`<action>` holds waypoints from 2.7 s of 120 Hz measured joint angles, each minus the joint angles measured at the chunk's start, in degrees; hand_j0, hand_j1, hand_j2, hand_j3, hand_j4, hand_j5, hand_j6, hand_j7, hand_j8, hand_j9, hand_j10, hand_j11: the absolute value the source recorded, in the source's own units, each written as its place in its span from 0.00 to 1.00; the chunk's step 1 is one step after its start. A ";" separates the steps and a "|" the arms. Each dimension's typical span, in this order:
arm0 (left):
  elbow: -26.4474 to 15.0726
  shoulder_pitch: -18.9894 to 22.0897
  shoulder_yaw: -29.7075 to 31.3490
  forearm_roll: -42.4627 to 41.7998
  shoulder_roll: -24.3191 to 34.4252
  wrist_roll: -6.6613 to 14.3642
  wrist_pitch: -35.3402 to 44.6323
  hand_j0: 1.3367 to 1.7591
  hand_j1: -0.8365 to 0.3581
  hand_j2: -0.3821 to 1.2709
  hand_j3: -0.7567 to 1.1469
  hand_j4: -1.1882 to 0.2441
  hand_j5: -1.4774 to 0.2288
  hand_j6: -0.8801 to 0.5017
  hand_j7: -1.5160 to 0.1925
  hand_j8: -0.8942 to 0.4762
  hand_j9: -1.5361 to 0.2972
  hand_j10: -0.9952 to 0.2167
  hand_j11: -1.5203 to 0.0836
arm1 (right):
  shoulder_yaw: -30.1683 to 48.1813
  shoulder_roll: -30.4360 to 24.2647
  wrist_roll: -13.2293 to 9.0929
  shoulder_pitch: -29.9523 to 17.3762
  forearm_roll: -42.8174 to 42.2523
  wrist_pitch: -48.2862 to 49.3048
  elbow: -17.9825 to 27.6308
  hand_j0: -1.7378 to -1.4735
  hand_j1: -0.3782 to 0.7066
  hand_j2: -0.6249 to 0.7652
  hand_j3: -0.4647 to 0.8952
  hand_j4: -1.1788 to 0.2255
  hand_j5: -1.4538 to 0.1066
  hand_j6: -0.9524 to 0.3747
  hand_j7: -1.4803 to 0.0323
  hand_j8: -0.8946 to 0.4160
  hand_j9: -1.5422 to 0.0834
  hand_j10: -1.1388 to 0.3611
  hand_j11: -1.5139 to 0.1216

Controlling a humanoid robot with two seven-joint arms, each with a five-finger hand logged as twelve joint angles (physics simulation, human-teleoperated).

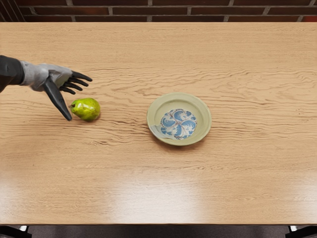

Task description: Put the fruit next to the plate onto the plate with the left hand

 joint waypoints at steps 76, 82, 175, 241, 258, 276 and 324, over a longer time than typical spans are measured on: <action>-12.22 2.33 18.81 23.54 -6.46 0.00 38.37 0.76 0.93 0.24 0.40 0.78 0.81 0.59 0.84 0.60 0.79 0.76 0.89 | 0.00 0.00 0.00 0.02 0.00 -0.04 -0.03 0.30 0.05 0.45 0.34 0.82 0.91 0.70 0.96 0.67 0.93 0.75 0.91; -12.19 2.40 19.36 23.94 -6.52 0.00 39.33 0.76 0.93 0.24 0.40 0.78 0.81 0.59 0.84 0.60 0.79 0.76 0.89 | 0.00 0.00 0.00 0.02 0.00 -0.05 -0.03 0.30 0.05 0.45 0.34 0.82 0.91 0.70 0.96 0.67 0.93 0.75 0.91; -12.00 2.94 21.98 24.19 -6.96 0.00 40.32 0.76 0.63 0.28 0.40 0.56 0.59 0.37 0.61 0.45 0.58 0.51 0.65 | 0.00 0.00 0.00 0.02 0.00 -0.05 -0.04 0.30 0.05 0.45 0.34 0.82 0.91 0.70 0.96 0.67 0.93 0.75 0.91; -12.03 3.03 22.60 24.18 -6.97 -0.03 40.07 0.75 0.56 0.26 0.40 0.42 0.51 0.38 0.51 0.45 0.46 0.50 0.51 | 0.00 0.00 -0.01 0.01 0.00 -0.02 -0.03 0.30 0.05 0.45 0.34 0.82 0.91 0.70 0.96 0.67 0.93 0.74 0.91; -11.91 2.95 23.04 23.99 -7.06 -0.04 40.10 0.74 0.54 0.26 0.40 0.40 0.51 0.39 0.51 0.47 0.45 0.52 0.49 | 0.00 0.00 -0.01 0.01 0.00 -0.03 -0.04 0.30 0.05 0.45 0.34 0.82 0.91 0.70 0.96 0.67 0.93 0.74 0.91; -11.73 2.05 23.16 21.51 -6.96 0.00 39.93 0.74 0.55 0.31 0.40 0.40 0.48 0.37 0.49 0.47 0.43 0.48 0.48 | 0.00 0.00 0.01 0.02 0.00 -0.01 -0.04 0.30 0.05 0.45 0.34 0.82 0.91 0.70 0.96 0.67 0.93 0.74 0.91; -10.70 -2.21 16.77 4.19 -7.10 0.05 32.42 0.75 0.52 0.34 0.40 0.42 0.40 0.41 0.43 0.49 0.40 0.49 0.45 | 0.00 0.00 0.01 0.02 0.00 -0.04 -0.04 0.30 0.05 0.45 0.34 0.82 0.91 0.70 0.96 0.67 0.93 0.75 0.91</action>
